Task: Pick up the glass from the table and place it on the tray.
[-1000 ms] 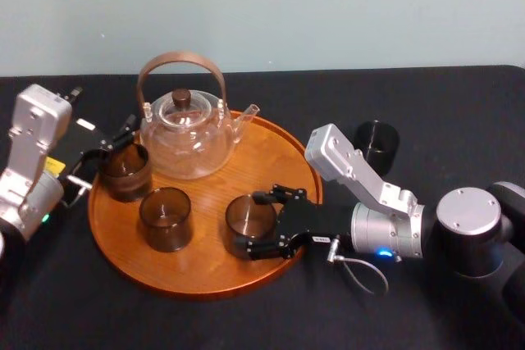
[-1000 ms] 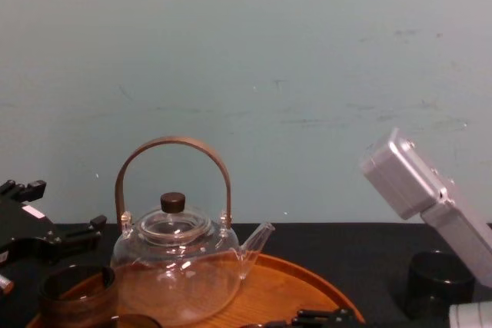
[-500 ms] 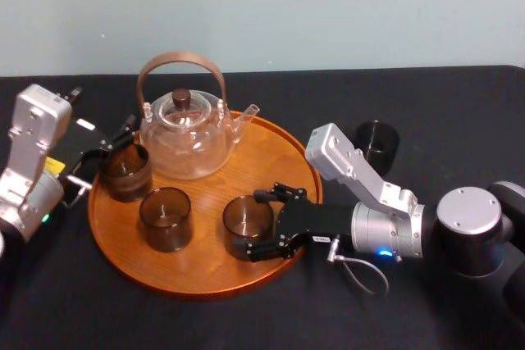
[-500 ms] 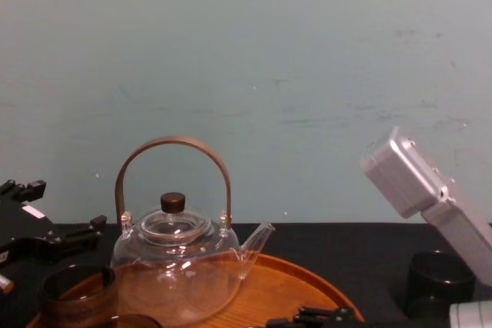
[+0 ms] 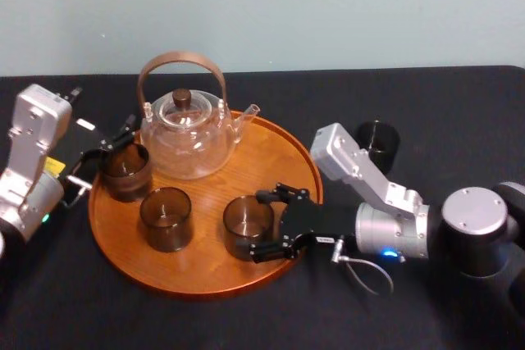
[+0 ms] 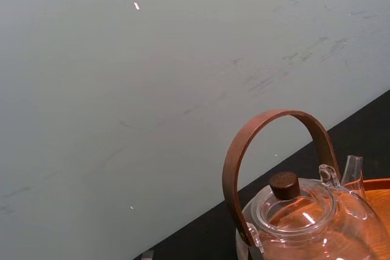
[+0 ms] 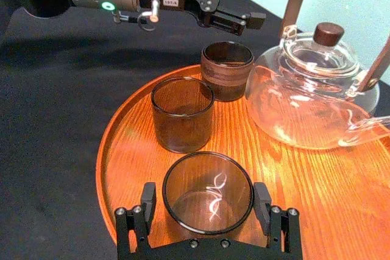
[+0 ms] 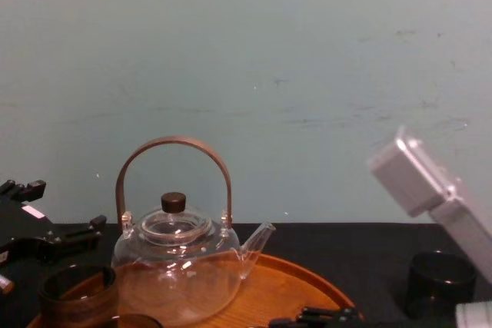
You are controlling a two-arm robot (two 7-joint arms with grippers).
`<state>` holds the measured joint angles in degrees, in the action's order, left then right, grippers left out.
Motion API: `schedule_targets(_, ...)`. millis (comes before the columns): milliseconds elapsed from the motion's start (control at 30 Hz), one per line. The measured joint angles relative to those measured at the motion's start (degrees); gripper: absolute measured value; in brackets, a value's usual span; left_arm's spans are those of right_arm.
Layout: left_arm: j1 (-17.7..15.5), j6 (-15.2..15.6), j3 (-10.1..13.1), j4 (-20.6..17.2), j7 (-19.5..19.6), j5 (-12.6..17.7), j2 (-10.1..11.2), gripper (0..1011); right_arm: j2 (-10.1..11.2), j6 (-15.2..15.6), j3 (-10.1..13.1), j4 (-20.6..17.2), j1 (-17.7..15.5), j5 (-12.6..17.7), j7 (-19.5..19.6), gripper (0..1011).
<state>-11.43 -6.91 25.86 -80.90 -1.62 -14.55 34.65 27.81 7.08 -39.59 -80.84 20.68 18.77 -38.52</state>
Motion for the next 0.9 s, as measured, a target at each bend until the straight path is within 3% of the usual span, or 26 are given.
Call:
schedule_targets(233, 0.00, 0.00, 0.00, 0.00, 0.00, 0.00, 0.00, 1001, 2.46, -0.85, 1.13, -2.08, -1.33, 1.31, -1.33, 1002)
schedule_targets(500, 0.00, 0.00, 0.00, 0.00, 0.00, 0.00, 0.00, 1001, 7.36, -2.00, 3.52, -6.94, -4.47, 3.80, -2.27, 1002)
schedule_targets(733, 0.00, 0.00, 0.00, 0.00, 0.00, 0.00, 0.00, 1001, 12.33, -3.54, 7.31, -11.61, -8.87, 7.14, -1.55, 1002)
schedule_targets(900, 0.00, 0.00, 0.00, 0.00, 0.00, 0.00, 0.00, 1001, 14.48, -4.11, 10.32, -13.48, -11.72, 8.92, 0.63, 1002)
